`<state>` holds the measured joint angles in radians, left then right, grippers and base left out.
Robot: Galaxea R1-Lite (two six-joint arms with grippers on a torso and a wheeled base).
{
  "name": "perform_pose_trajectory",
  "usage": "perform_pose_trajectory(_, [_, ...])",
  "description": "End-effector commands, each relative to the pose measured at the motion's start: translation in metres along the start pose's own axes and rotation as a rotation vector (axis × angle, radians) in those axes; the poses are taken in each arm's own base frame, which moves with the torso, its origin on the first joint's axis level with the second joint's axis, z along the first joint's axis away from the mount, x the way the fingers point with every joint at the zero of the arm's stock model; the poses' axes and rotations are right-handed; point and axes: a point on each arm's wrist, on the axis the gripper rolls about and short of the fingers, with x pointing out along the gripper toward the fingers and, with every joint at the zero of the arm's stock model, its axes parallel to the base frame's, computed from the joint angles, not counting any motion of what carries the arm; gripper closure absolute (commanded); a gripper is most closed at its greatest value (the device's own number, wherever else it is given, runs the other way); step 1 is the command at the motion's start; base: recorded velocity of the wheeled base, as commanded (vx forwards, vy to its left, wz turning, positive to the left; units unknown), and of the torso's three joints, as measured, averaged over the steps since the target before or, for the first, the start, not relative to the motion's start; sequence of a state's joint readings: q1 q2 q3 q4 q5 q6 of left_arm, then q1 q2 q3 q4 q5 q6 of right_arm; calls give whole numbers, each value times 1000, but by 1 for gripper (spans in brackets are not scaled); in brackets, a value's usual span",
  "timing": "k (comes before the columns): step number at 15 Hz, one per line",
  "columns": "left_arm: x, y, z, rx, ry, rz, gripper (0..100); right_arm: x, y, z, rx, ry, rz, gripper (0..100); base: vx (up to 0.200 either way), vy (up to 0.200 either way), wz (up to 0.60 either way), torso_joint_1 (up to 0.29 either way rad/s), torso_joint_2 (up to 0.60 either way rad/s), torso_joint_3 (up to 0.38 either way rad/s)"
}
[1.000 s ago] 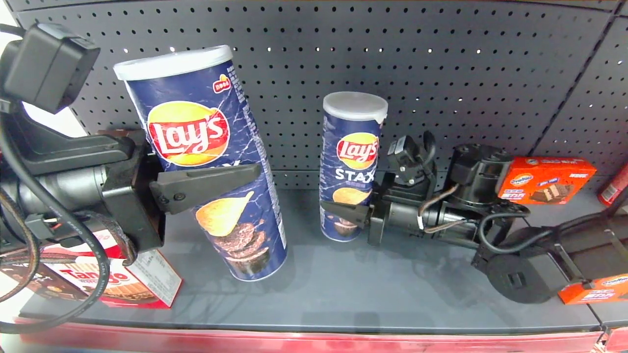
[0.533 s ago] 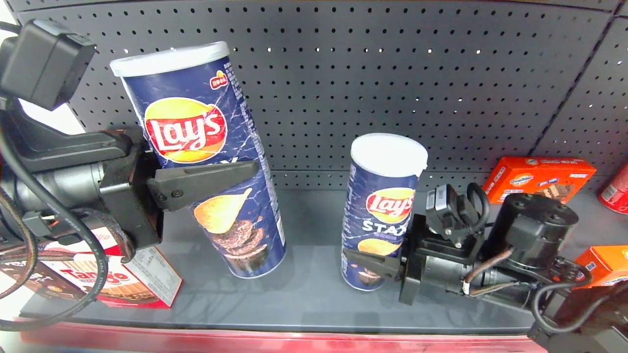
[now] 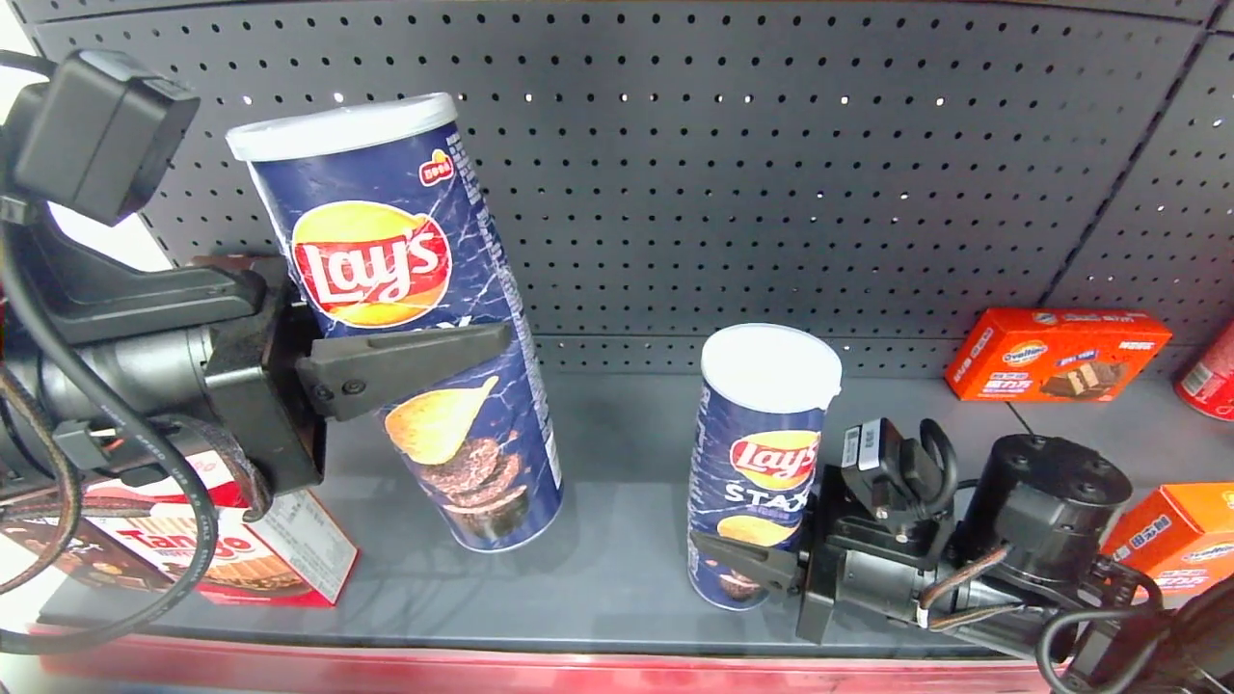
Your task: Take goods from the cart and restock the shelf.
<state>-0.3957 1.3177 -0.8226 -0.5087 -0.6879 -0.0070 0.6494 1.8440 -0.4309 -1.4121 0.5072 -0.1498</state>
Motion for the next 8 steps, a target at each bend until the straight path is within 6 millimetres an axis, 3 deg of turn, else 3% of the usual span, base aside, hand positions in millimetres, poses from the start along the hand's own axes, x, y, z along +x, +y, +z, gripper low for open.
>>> perform_pose_trajectory(1, [0, 0, 0, -2, 1, 1, 100, 5, -1, -13, 19, 35, 7, 100, 0, 0, 0, 0, 0, 0])
perform_pose_trajectory(7, [0, 0, -1, -3, 3, -1, 100, 9, 4, -15, 22, 41, 23, 100, 0, 0, 0, 0, 0, 0])
perform_pose_trajectory(8, [0, 0, 0, -2, 1, -1, 100, 8, 5, -13, 18, 35, 24, 0, 0, 0, 0, 0, 0, 0])
